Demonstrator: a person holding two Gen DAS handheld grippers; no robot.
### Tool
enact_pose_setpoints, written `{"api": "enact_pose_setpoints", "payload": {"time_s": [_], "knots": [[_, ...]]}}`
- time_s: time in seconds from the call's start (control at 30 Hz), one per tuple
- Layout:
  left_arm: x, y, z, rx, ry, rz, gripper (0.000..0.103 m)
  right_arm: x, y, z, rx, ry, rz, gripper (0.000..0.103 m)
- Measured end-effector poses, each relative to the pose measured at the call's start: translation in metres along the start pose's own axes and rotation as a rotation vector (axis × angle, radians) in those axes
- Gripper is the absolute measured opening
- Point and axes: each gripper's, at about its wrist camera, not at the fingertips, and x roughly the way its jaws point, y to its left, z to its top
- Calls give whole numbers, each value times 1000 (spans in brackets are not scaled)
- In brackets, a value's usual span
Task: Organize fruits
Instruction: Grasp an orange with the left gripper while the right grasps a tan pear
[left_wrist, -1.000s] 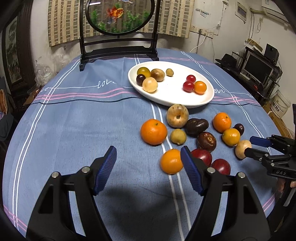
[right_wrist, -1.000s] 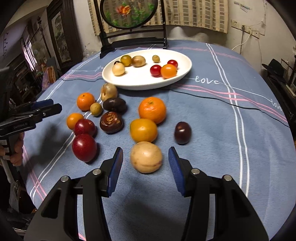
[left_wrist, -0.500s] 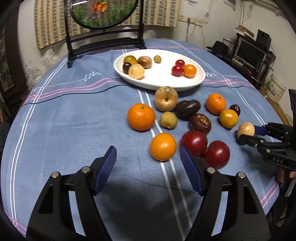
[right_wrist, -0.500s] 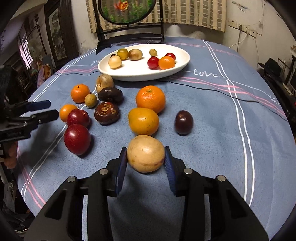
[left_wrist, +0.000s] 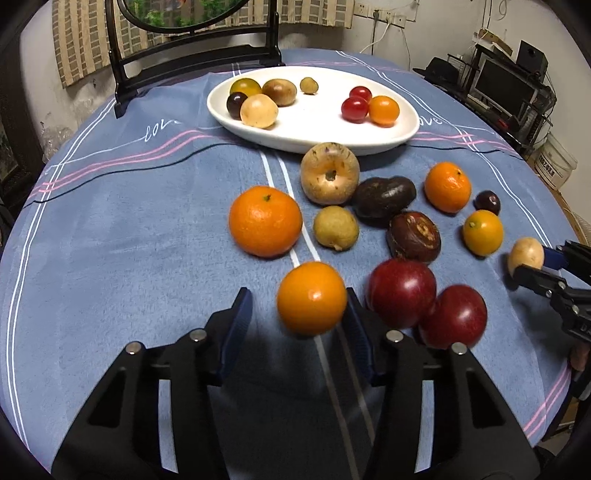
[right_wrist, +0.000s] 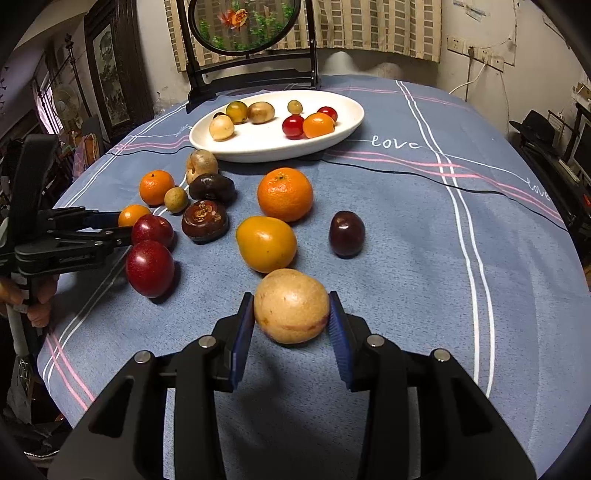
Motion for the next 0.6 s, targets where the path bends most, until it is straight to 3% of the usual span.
{"api": "enact_pose_setpoints", "payload": {"time_s": [0.1, 0.33, 0.6], "knots": [[1, -2, 3, 0, -5, -14, 34, 0, 0, -1, -3, 3, -4, 40], [-6, -2, 0, 6, 3, -40, 35, -1, -2, 1, 0, 0, -4, 40], [-31, 1, 6, 15, -44, -34, 35, -7, -4, 9, -4, -22, -9, 40]]}}
